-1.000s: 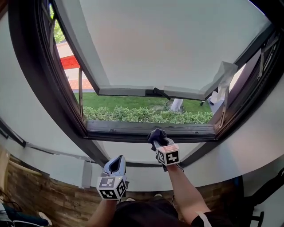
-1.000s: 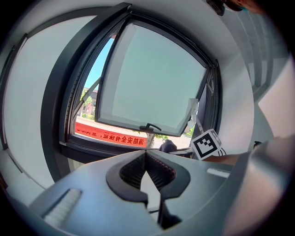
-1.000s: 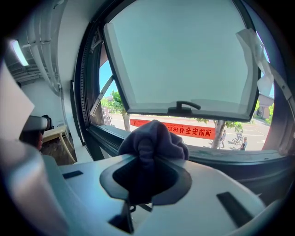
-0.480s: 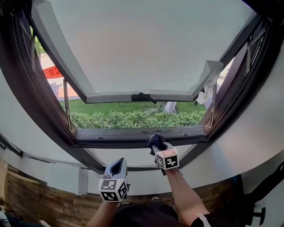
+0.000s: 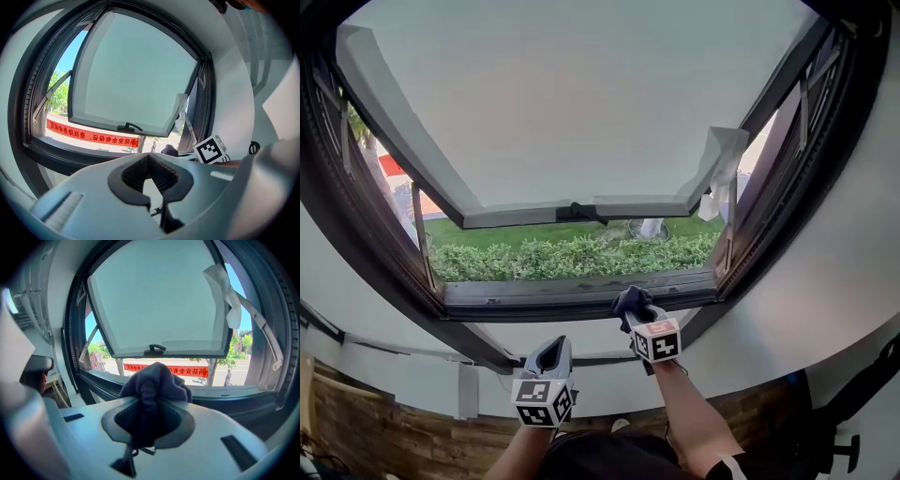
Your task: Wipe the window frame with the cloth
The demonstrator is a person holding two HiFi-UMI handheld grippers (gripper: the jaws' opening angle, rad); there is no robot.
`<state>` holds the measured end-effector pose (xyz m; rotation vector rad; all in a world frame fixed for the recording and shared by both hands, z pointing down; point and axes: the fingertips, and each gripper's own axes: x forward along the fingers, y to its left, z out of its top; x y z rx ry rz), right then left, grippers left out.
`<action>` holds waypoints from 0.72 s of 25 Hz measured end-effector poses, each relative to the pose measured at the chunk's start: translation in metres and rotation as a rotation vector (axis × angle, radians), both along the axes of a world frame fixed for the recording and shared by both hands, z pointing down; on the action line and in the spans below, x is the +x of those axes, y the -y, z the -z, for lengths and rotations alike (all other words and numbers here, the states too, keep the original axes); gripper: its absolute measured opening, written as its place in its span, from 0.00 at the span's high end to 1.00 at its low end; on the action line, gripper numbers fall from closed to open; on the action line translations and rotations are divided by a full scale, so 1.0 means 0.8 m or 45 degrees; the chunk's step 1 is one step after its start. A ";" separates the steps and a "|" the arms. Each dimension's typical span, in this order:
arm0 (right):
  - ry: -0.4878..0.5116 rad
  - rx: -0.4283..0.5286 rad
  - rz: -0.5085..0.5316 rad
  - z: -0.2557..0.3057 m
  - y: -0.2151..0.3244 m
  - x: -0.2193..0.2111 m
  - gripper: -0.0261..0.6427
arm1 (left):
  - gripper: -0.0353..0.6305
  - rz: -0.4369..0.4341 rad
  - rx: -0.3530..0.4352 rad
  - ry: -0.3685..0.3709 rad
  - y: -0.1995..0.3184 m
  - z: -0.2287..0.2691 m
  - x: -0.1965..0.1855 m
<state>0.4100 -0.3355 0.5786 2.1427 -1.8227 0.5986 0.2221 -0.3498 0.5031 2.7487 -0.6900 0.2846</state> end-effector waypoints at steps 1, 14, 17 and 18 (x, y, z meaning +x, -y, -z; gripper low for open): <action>0.001 -0.001 -0.004 0.000 -0.004 0.006 0.86 | 0.94 -0.005 -0.001 0.000 -0.002 0.000 0.005; -0.019 -0.010 -0.100 0.004 -0.042 0.065 0.86 | 0.94 -0.070 0.006 -0.010 -0.020 0.007 0.053; -0.023 -0.002 -0.125 0.007 -0.050 0.077 0.86 | 0.94 -0.080 0.006 -0.004 -0.021 0.006 0.059; -0.022 -0.003 -0.140 0.006 -0.054 0.082 0.86 | 0.94 -0.084 0.006 -0.001 -0.022 0.005 0.061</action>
